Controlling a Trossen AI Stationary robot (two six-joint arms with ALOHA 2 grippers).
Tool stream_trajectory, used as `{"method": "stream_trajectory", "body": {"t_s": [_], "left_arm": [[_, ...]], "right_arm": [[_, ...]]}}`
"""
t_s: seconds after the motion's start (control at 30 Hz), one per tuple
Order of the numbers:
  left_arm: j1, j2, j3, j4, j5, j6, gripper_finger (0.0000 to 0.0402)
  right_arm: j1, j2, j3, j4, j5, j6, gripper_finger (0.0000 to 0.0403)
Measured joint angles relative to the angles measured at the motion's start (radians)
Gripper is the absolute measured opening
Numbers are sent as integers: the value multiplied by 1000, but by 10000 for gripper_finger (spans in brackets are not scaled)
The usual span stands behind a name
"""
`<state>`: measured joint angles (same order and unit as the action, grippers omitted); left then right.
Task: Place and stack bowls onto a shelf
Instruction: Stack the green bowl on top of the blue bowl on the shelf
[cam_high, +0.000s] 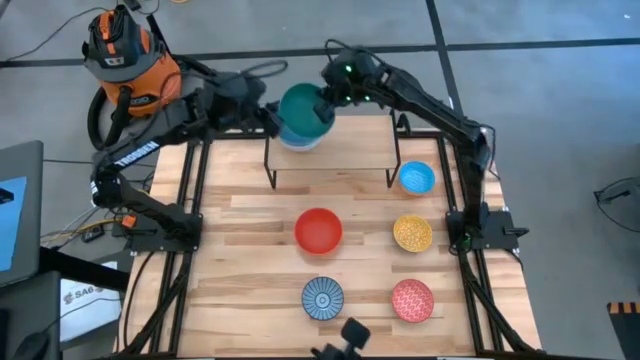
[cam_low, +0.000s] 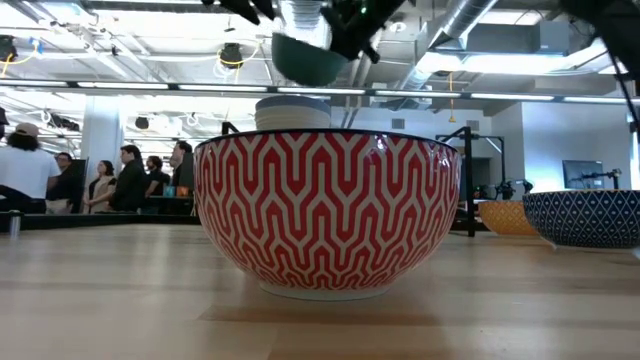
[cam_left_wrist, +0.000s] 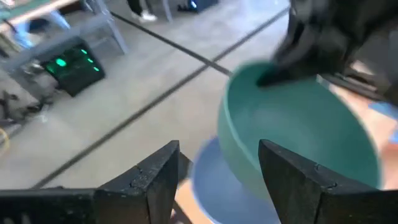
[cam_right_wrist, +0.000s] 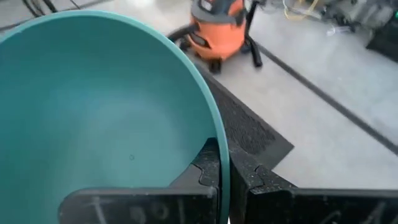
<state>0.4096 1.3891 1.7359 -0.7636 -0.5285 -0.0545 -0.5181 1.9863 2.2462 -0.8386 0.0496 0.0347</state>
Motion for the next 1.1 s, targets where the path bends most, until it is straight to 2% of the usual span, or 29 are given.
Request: {"method": "stream_trajectory", "body": {"t_s": [0.13,0.37,0.83,0.9,1.1], "left_arm": [[42,2,10,-42,-6,9,206],[114,3,10,-100,61,12,206],[224,6,10,-93,204,69,206],[228,12,10,-89,211,73,206],[233,46,10,-88,256,84,206]], "right_arm": [[-10,101,110,-81,-13,43,25],[-33,133,87,-112,-24,74,25],[-28,130,88,-97,-27,62,26],[-28,130,88,-95,-27,64,40],[-27,130,88,-94,-27,79,115]]}}
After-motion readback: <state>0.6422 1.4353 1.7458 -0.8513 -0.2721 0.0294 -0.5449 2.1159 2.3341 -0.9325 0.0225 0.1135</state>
